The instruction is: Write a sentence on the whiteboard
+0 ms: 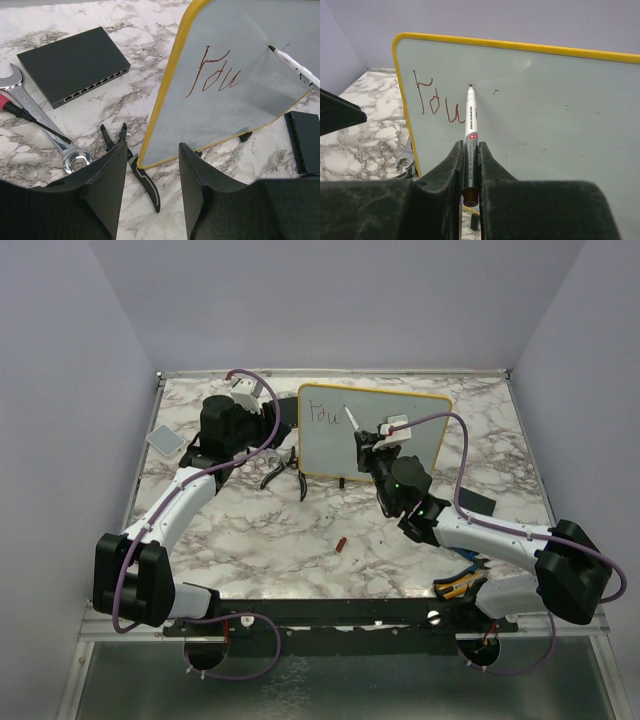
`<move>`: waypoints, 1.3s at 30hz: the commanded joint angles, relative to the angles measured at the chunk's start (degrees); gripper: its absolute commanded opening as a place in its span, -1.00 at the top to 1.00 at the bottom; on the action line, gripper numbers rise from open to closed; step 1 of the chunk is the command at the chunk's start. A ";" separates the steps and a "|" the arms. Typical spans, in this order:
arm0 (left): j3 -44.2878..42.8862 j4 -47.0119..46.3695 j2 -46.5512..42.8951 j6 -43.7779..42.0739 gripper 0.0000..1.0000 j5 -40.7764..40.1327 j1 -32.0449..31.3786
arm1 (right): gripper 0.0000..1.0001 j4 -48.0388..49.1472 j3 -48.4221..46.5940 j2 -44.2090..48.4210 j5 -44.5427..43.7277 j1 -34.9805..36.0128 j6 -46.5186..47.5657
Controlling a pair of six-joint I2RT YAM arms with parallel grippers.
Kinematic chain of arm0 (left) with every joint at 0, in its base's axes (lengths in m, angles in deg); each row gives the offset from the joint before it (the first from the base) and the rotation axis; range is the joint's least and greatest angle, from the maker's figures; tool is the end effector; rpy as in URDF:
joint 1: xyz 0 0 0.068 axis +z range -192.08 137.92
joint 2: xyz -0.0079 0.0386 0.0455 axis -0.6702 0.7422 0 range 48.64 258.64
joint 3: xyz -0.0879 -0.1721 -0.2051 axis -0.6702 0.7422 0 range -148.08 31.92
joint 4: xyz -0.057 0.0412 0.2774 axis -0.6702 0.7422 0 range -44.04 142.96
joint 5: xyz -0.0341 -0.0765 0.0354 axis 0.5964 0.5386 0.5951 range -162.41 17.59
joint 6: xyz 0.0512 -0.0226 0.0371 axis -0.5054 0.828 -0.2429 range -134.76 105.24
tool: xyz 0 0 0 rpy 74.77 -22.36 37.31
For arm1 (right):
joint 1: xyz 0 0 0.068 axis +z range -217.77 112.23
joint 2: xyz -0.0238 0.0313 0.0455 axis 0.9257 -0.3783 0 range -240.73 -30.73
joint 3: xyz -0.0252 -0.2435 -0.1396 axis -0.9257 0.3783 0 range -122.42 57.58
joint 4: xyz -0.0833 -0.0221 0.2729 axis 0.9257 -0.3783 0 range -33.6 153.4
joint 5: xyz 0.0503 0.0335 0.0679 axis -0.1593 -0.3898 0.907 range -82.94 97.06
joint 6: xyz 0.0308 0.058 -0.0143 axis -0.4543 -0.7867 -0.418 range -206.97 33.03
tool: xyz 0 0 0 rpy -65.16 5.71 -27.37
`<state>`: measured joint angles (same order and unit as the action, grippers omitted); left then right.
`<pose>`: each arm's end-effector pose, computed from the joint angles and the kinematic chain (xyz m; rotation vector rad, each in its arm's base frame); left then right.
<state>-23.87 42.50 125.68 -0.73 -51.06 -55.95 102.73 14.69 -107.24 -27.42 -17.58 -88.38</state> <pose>0.3364 -0.1032 0.2996 0.2585 1.8990 -0.6810 0.2365 0.2363 0.2908 -0.1425 1.4884 0.2849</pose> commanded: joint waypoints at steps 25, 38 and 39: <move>0.39 -0.74 -1.78 -0.62 0.06 -0.62 0.50 | 0.99 -2.08 0.62 -0.71 -1.71 0.08 -2.48; 0.40 -0.75 -1.58 -0.58 0.06 -0.64 0.50 | 0.99 -0.69 0.70 -0.25 4.84 0.08 -0.46; 0.42 -0.75 -1.54 -0.70 0.06 -0.73 0.51 | 0.99 -0.48 1.20 0.61 5.93 0.08 -0.44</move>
<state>-23.87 42.50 125.66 -0.73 -51.06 -55.95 101.25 14.71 -108.09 -26.04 -17.58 -89.94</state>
